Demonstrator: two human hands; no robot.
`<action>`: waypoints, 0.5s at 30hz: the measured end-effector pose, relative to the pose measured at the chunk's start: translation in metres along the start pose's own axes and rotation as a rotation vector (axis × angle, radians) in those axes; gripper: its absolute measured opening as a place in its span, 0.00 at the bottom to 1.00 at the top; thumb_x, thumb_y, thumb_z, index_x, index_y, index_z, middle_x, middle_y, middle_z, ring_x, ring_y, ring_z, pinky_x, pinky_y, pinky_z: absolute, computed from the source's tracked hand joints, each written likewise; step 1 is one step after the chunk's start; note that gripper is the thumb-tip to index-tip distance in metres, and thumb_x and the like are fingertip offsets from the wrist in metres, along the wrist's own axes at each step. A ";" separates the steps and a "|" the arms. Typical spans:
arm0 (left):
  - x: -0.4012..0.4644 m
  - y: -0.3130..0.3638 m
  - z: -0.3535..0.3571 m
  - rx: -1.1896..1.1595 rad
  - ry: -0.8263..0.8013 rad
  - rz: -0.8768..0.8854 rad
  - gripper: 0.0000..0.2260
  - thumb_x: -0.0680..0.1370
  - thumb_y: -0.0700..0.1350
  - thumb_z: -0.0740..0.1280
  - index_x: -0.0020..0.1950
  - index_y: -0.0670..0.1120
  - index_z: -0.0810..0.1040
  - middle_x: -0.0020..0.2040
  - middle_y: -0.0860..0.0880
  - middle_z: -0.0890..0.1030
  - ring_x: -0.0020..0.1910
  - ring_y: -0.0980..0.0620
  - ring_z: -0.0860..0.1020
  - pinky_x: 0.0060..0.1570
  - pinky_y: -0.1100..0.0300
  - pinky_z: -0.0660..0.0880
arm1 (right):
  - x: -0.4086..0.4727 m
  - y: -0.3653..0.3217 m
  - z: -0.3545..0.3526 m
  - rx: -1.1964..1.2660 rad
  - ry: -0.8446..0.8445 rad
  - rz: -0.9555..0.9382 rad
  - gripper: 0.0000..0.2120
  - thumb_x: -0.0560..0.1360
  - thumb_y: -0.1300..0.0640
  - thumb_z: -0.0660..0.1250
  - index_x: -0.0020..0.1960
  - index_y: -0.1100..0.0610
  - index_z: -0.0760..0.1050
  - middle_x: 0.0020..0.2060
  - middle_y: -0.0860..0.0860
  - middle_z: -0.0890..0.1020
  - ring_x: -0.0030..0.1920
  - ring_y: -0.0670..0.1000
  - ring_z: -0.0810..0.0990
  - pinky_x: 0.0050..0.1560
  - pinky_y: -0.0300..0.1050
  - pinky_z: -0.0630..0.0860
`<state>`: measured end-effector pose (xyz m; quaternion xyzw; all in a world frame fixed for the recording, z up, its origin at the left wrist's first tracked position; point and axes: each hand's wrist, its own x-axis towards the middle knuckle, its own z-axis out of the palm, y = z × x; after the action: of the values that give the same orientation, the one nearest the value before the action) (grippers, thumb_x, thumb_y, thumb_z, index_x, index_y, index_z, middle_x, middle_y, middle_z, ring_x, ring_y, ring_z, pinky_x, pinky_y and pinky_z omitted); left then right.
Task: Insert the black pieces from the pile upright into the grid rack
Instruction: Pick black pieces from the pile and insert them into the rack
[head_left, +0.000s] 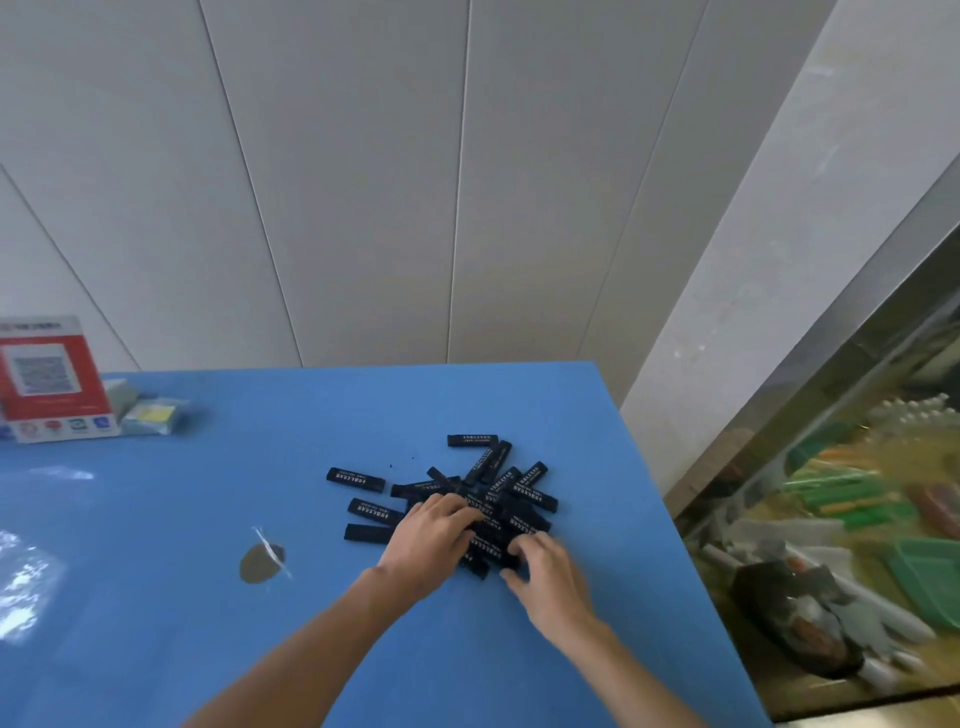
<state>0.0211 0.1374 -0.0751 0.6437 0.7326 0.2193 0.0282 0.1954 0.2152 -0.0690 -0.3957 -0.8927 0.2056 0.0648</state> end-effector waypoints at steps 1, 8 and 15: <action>0.001 0.002 0.000 0.010 -0.003 -0.008 0.12 0.76 0.44 0.66 0.59 0.49 0.78 0.55 0.51 0.78 0.52 0.49 0.76 0.52 0.55 0.74 | 0.001 0.002 -0.001 0.001 -0.002 -0.005 0.12 0.75 0.50 0.66 0.56 0.52 0.73 0.53 0.46 0.75 0.55 0.48 0.73 0.52 0.40 0.71; 0.005 0.019 0.002 0.072 -0.015 -0.055 0.12 0.72 0.48 0.72 0.54 0.50 0.80 0.49 0.51 0.78 0.46 0.50 0.77 0.45 0.56 0.75 | 0.002 0.026 -0.016 0.019 -0.053 -0.050 0.11 0.73 0.51 0.67 0.53 0.52 0.72 0.49 0.45 0.74 0.53 0.48 0.73 0.45 0.38 0.67; 0.007 0.040 0.008 0.217 -0.031 0.002 0.17 0.61 0.49 0.80 0.47 0.54 0.81 0.47 0.56 0.80 0.45 0.54 0.79 0.41 0.61 0.76 | -0.001 0.070 -0.039 0.103 -0.111 -0.084 0.12 0.74 0.55 0.69 0.56 0.52 0.74 0.50 0.45 0.73 0.53 0.46 0.74 0.54 0.39 0.71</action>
<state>0.0596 0.1495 -0.0667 0.6473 0.7507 0.1287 -0.0304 0.2547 0.2684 -0.0631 -0.3422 -0.8989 0.2700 0.0442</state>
